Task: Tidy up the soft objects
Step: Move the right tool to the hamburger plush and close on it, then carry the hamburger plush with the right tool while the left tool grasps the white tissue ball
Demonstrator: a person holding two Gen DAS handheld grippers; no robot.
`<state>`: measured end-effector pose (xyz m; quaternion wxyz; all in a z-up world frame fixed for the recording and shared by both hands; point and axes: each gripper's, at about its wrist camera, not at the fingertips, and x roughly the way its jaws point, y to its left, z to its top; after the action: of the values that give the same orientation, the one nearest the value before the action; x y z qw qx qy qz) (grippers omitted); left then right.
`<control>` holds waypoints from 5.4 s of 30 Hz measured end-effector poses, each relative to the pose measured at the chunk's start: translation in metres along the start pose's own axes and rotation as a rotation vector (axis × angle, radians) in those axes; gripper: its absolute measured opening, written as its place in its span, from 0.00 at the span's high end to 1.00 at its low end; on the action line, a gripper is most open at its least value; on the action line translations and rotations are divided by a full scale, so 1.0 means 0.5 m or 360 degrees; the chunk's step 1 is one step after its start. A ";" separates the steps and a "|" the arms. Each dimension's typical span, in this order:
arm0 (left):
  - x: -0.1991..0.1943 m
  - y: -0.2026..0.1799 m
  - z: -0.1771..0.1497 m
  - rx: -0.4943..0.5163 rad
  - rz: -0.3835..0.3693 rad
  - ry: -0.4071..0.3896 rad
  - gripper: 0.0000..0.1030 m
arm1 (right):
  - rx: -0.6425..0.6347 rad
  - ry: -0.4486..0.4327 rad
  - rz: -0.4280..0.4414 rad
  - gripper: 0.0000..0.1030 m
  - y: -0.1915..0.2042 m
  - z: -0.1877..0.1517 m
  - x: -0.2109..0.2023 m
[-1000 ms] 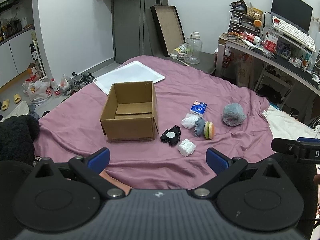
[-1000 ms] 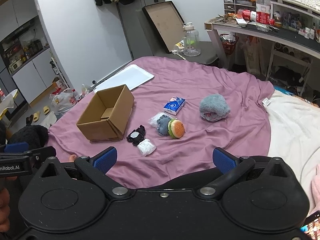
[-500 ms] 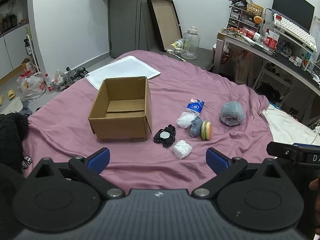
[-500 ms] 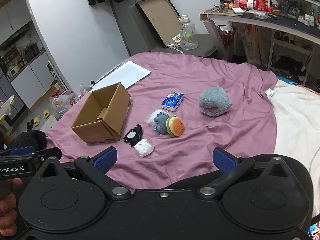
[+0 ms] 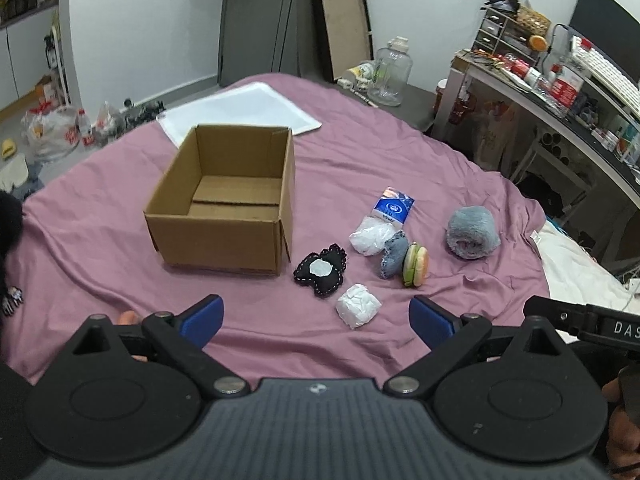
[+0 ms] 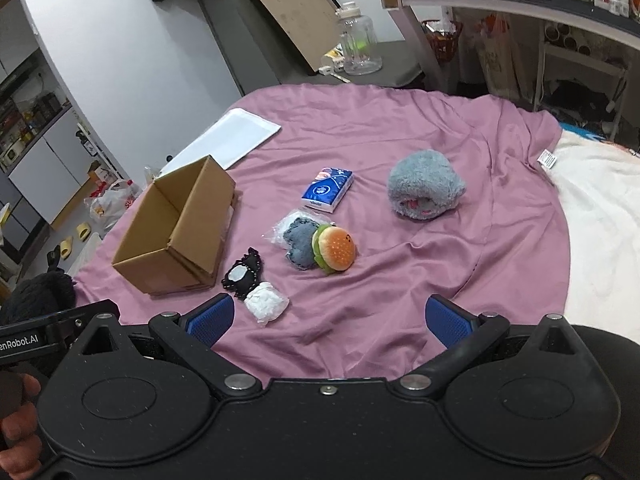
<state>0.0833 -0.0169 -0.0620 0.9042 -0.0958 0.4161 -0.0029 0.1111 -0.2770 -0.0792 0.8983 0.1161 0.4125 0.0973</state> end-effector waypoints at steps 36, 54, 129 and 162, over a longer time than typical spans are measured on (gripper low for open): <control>0.357 -0.023 0.001 -0.0154 -0.0134 0.0411 0.33 | 0.0372 0.0196 0.0108 0.19 -0.089 0.060 0.310; 0.402 -0.013 -0.004 -0.0199 -0.0188 0.0444 0.56 | 0.0259 0.0303 0.0040 0.28 -0.056 0.070 0.400; 0.174 0.189 0.239 -0.0014 -0.0115 -0.0177 0.57 | 0.0001 -0.0358 0.0180 0.85 0.264 0.146 0.185; 0.335 0.336 0.280 -0.0308 -0.0240 -0.0146 0.57 | -0.0084 -0.0160 0.0191 0.84 0.423 0.170 0.375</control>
<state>0.2856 0.1574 -0.1286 0.9061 -0.2137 0.3642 -0.0263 0.2795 -0.0355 -0.0992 0.9132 0.1217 0.3564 0.1557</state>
